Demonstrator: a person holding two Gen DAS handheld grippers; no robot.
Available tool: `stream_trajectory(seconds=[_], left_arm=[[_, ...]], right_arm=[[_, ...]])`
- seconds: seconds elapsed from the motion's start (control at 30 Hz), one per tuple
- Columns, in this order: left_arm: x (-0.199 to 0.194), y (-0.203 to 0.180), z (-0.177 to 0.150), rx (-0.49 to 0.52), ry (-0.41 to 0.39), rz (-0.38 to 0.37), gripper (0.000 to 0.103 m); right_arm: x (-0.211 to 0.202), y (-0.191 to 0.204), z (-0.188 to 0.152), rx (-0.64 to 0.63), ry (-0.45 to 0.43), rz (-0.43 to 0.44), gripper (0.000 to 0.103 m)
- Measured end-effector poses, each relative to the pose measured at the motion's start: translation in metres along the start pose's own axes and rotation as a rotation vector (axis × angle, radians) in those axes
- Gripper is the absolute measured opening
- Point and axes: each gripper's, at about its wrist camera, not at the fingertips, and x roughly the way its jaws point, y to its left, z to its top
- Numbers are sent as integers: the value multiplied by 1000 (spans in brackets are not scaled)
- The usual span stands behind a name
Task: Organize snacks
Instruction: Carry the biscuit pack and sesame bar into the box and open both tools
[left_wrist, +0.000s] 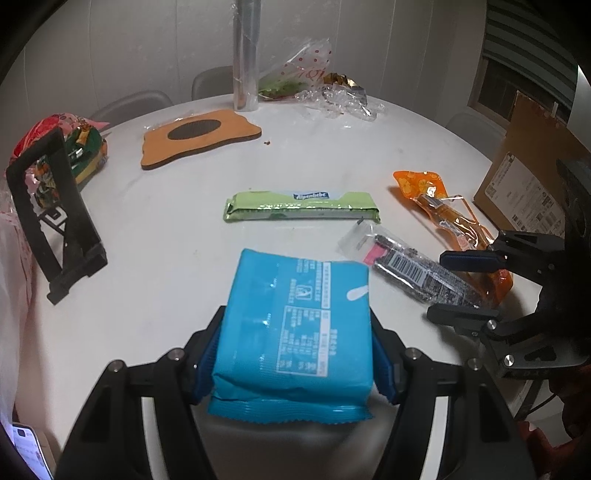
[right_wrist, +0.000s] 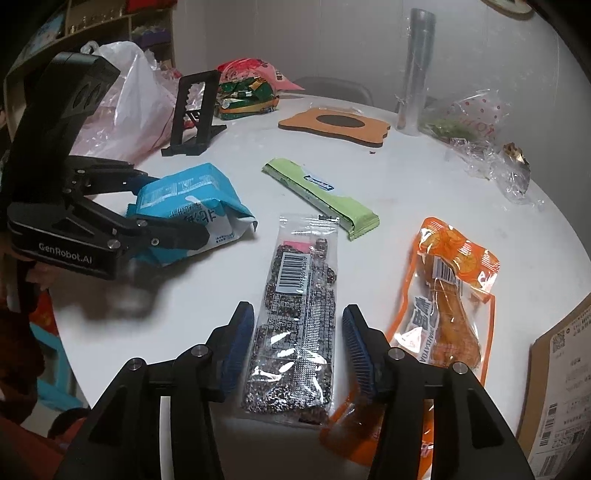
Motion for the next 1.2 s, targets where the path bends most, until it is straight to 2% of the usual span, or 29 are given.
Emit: stream_trajectory(seconds=[0.07,0.23,0.37,0.57,0.7,0.87,1.03,1.2], left_arm=[[0,0,-1,0,0,1,64],[-2,-1,-3,2,-7,6,64],[-11,0,-3,-8,-29,2,64],[-40,0,7,-28,-107,-4,64],[-68,-9,23,-7,-178,-14,64],[-108,-37,55,48,-287,-44,64],[-141,-85,91,139,-381,-123,64],[-156,-139,118,241,-429,-240,64]], right_arm=[[0,3,1,-6,-4,-2,37],[-1,7,1,-13,-9,-23,36],[-12,10,1,-11,-34,-7,36],[-48,15,11,-23,-107,15,36],[-86,14,19,-45,-181,-31,36],[-141,1,25,-39,-275,-68,36],[-197,-22,22,-18,-365,-151,36],[-239,-56,-2,48,-430,-250,36]])
